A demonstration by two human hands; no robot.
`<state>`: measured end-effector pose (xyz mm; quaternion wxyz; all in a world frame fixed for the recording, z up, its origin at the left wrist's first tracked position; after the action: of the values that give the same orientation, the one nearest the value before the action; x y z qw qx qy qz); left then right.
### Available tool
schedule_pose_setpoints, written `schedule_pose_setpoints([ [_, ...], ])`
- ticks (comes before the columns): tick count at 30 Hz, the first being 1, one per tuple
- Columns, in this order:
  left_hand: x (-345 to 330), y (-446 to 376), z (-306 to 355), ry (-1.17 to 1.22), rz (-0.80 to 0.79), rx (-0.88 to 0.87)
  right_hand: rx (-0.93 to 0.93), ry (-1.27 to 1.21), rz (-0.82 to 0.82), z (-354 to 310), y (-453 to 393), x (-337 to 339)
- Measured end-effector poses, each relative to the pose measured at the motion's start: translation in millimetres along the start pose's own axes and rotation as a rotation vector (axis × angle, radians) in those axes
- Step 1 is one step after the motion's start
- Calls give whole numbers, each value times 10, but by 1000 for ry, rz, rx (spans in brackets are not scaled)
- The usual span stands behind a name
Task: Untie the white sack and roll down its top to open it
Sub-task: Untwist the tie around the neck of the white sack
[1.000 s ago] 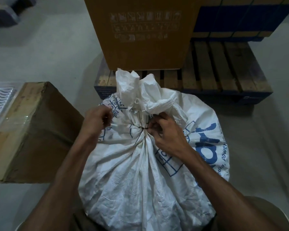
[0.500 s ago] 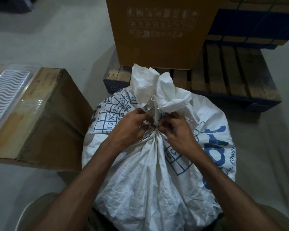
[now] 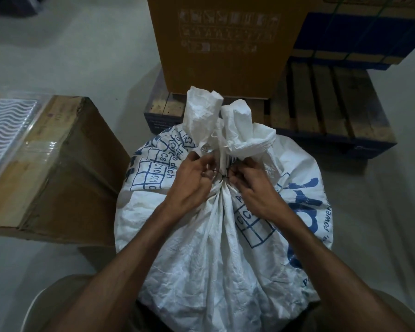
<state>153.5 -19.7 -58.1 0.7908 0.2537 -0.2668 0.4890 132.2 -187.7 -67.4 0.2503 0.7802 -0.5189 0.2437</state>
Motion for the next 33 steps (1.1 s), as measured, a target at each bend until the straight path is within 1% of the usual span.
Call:
schedule_pose_setpoints([
  [2,24,-8,2,37,-7,15,4,8,2,7,4,-3],
  [3,20,4,8,19,-28,-12,-2,10,-1,18,6,-4],
  [6,-13,48,16,-145,-47,-107,-19,-12,-9,30,21,-9],
  [8,-27,61,26,-171,8,-117,-9,3,-3,10,24,-11],
  [9,-18,65,34,-118,46,-88,-6,18,3,0,19,-12],
  [10,-2,53,17,-20,91,-20,-8,30,7,-10,14,-10],
  [11,16,39,-30,116,124,88,-14,34,11,-17,7,-9],
  [13,31,25,-93,388,142,277,-21,31,16,-30,5,-2],
  [14,34,25,-82,430,133,296,-21,32,16,-38,10,1],
  [15,40,19,-60,361,122,248,-21,33,16,-38,17,1],
  [16,62,37,2,220,117,152,-18,30,16,-38,25,2],
  [18,76,69,82,-79,135,-100,-14,20,12,-24,33,0],
  [19,73,73,89,-164,133,-190,-14,22,9,-14,34,-4],
  [20,78,76,103,-195,126,-226,-14,29,7,-10,33,-9],
  [21,71,78,89,-170,134,-213,-12,35,8,-4,25,-14],
  [22,76,78,75,-54,152,-145,-6,38,12,-6,19,-16],
  [23,90,70,34,171,183,-5,-2,34,19,-9,12,-16],
  [25,56,78,-74,826,228,312,1,8,35,-17,3,-4],
  [26,25,93,-95,1079,237,407,0,-12,39,-14,4,4],
  [27,6,97,-113,1208,243,451,-2,-25,38,-6,8,8],
  [28,-5,97,-128,1238,245,462,0,-28,32,-6,19,7],
  [29,1,97,-129,1204,245,444,5,-25,26,-6,28,1],
  [31,22,104,-135,1033,290,391,25,-11,17,-8,40,-8],
  [33,85,117,-134,858,379,361,35,12,32,-6,41,-5],
])
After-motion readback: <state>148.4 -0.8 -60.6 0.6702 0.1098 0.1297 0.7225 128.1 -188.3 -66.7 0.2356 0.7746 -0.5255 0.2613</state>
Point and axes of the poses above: each hand's wrist, its own y-axis away from the middle knuckle, its own x-axis out of the back of the hand, z = x × y, the point moved 4 cm from there along -y, towards the middle knuckle, and after that the axes turned 13 degrees about -z, right-handed, at the moved point
